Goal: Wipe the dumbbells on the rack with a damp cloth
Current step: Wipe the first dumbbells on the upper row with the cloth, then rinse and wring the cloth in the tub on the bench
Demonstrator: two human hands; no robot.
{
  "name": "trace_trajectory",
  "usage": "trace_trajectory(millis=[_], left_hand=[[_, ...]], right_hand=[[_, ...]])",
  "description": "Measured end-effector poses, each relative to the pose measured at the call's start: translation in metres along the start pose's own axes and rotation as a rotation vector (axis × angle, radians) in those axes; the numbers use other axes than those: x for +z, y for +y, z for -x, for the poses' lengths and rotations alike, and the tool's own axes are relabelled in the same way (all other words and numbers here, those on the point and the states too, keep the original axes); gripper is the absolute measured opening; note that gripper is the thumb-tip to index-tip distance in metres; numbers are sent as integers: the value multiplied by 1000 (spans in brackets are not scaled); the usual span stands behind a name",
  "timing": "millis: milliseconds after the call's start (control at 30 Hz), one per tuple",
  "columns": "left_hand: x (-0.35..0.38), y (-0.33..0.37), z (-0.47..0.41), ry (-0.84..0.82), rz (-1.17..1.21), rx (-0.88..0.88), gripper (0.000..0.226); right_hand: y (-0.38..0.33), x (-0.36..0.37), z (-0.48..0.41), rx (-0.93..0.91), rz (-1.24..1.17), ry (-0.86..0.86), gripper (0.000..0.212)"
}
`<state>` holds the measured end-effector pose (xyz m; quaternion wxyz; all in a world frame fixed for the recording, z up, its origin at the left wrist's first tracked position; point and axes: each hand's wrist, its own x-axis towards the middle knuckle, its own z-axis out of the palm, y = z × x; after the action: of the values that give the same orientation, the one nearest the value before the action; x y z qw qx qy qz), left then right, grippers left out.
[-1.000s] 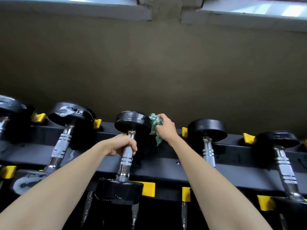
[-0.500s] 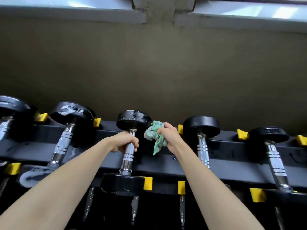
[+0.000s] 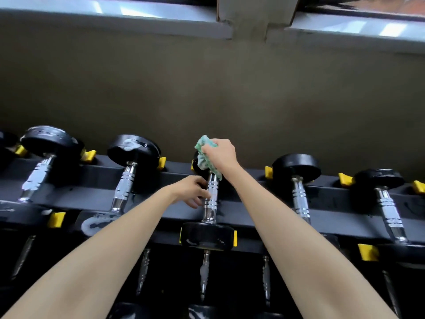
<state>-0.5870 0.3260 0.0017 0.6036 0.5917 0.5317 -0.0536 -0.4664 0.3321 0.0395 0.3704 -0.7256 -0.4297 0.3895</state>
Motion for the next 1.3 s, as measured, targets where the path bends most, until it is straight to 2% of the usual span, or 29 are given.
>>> trace_trajectory(millis=[67,100,233,300,433,600,633,700,833,1000,1100,1233,1300], left_hand=[[-15,-6,8,52,-9,-5,42],[-23,-9,13,79,-8,-12,40],[-41,-8,32,173,94,40,42],[-32,9,46,142,180,152,44],[13,69,84,-62,268,419,36],[122,132,131,-325,172,615,24],[156,142,147,-407,129,644,19],[222,151,181,-539,35,703,14],[333,145,245,-774,-125,781,15],[479,97,340,-1046,-414,844,24],[553,52,395,-1163,-579,867,25],[642,-29,472,-1308,-839,906,25],[674,-66,502,-1343,-960,928,25]], right_hand=[[-6,16,3,23,33,-79,14],[-8,21,7,67,-26,-114,15],[-6,7,39,293,-621,-76,11],[-5,-15,67,276,-837,-71,18],[1,-73,133,131,-995,54,30],[25,-156,248,1,-1001,496,30],[34,-173,282,-2,-996,625,34],[53,-197,349,28,-989,881,55],[91,-215,471,38,-957,1146,37],[143,-199,639,149,-861,1489,55],[171,-176,725,222,-896,1717,58],[215,-133,835,338,-953,2061,45],[232,-110,876,411,-971,2140,31]])
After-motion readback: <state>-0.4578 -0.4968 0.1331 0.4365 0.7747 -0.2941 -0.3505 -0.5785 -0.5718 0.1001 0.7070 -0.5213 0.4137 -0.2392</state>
